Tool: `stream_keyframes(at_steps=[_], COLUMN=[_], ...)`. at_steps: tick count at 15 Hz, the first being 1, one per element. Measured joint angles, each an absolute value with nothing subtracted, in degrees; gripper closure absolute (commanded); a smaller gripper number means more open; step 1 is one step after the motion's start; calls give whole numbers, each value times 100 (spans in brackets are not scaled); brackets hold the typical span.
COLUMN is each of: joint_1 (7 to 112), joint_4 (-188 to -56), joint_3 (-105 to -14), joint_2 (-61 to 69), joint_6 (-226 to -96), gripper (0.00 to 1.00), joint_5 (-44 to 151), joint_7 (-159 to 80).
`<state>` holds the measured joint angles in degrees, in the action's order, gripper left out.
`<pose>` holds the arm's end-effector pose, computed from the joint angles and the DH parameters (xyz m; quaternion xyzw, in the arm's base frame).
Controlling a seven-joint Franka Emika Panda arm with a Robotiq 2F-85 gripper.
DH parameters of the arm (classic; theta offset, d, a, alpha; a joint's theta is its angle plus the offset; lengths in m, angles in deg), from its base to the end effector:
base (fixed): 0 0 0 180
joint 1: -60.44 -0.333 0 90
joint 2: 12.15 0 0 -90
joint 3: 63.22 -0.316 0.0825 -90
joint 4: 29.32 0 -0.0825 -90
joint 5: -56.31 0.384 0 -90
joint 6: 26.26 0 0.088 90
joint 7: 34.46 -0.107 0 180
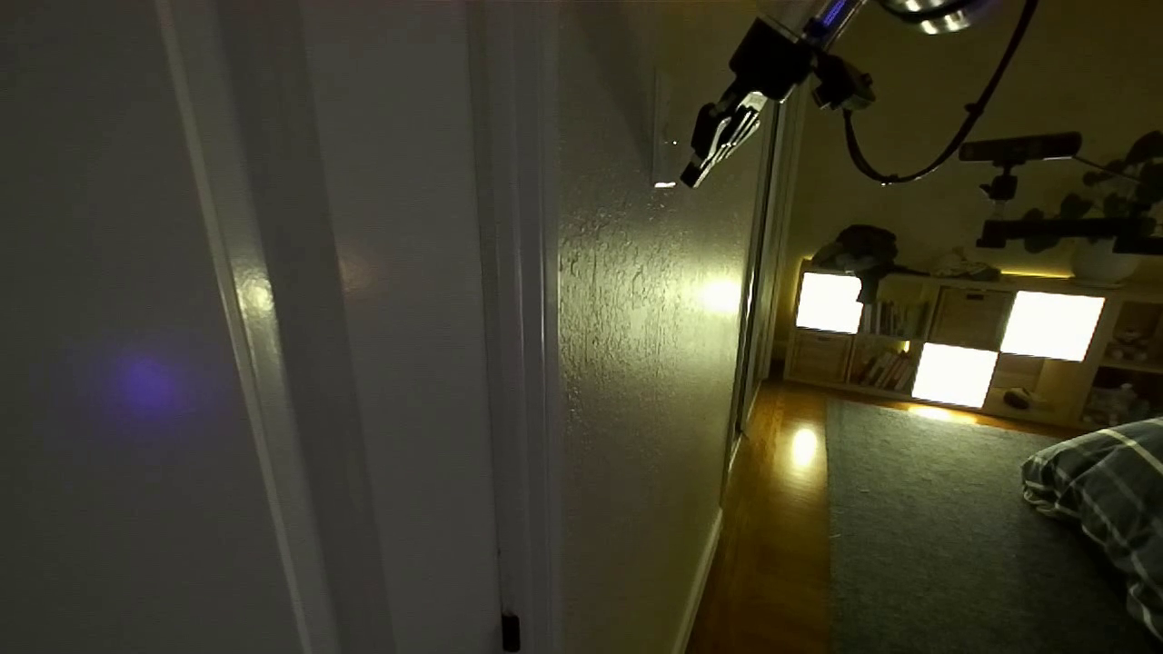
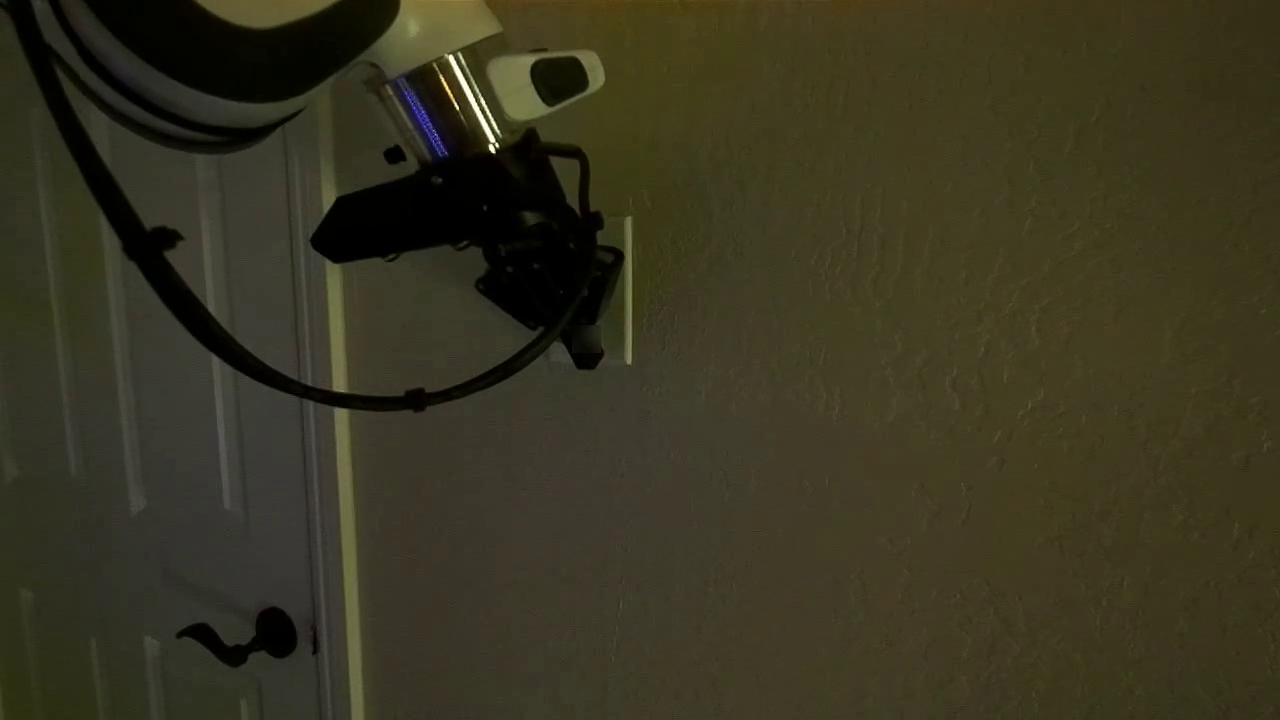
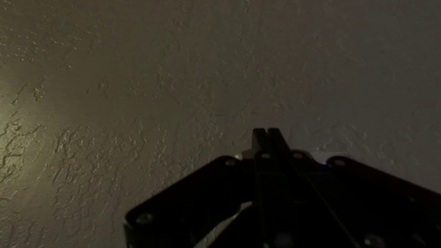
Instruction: Turn on the light switch
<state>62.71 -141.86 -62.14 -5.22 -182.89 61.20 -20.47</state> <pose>0.6284 -0.0396 0.4874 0.9459 0.0566 0.3189 0.0208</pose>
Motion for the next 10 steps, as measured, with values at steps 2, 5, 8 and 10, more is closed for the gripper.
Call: stream_keyframes(at_steps=[2,5,8,10], joint_1=[6271,6269,6266,6261], joint_4=[-14184,-14178,-14153,-14116], joint_3=[-6230,-6254,-6270,-6279], joint_2=[-524,-541,-574,-606], joint_6=[-18329,-18442,-18630,-18683], gripper=[96,96,96,96], joint_5=[6273,6416,6462,6462], joint_7=[-2047,-2047,-2047,-2047])
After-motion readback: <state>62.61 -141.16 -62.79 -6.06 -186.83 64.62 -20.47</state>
